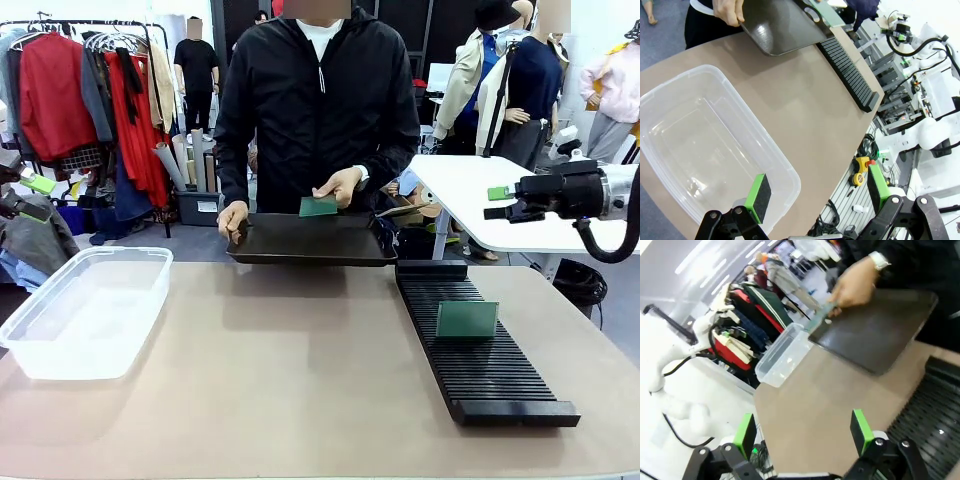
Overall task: Sort PCBs into racks and boxes based on the side picked up.
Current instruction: Pick up the Blank PCB handed by the Human.
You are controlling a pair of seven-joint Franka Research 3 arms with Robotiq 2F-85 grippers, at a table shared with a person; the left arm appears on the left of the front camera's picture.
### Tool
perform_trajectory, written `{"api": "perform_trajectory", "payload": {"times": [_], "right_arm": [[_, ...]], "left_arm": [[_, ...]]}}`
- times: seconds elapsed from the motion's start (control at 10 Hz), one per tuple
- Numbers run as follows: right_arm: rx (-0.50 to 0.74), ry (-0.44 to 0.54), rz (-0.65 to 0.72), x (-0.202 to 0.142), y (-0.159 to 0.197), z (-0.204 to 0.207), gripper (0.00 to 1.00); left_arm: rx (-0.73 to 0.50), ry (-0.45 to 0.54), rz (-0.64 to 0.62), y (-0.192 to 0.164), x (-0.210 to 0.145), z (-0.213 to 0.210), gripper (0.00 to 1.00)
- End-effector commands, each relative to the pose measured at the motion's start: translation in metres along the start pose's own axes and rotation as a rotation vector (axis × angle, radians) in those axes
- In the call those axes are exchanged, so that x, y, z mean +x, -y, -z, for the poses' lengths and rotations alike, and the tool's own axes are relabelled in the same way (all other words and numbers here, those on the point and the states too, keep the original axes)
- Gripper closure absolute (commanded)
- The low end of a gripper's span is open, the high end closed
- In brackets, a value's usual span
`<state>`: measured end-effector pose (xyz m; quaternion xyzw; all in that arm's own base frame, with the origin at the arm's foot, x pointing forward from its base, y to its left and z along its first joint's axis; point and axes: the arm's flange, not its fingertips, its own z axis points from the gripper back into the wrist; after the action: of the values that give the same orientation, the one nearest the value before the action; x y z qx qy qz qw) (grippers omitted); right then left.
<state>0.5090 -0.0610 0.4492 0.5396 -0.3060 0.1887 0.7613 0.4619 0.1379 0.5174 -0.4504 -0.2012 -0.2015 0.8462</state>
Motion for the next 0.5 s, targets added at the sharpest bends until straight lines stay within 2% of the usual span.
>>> {"api": "perform_trajectory", "payload": {"times": [0.0,0.2,0.3,0.4], "right_arm": [[-0.070,-0.066,0.101,-0.003,-0.014,0.009,0.00],[0.017,-0.098,0.107,-0.003,-0.026,0.019,0.00],[0.095,-0.070,0.090,-0.001,-0.032,0.019,0.00],[-0.021,-0.077,0.085,-0.003,-0.013,0.012,0.00]], "left_arm": [[0.002,0.004,0.002,0.001,0.000,0.000,0.00],[0.002,0.004,0.002,0.001,0.000,0.000,0.00],[0.002,0.004,0.002,0.001,0.000,0.000,0.00],[0.002,0.004,0.002,0.001,0.000,0.000,0.00]]}}
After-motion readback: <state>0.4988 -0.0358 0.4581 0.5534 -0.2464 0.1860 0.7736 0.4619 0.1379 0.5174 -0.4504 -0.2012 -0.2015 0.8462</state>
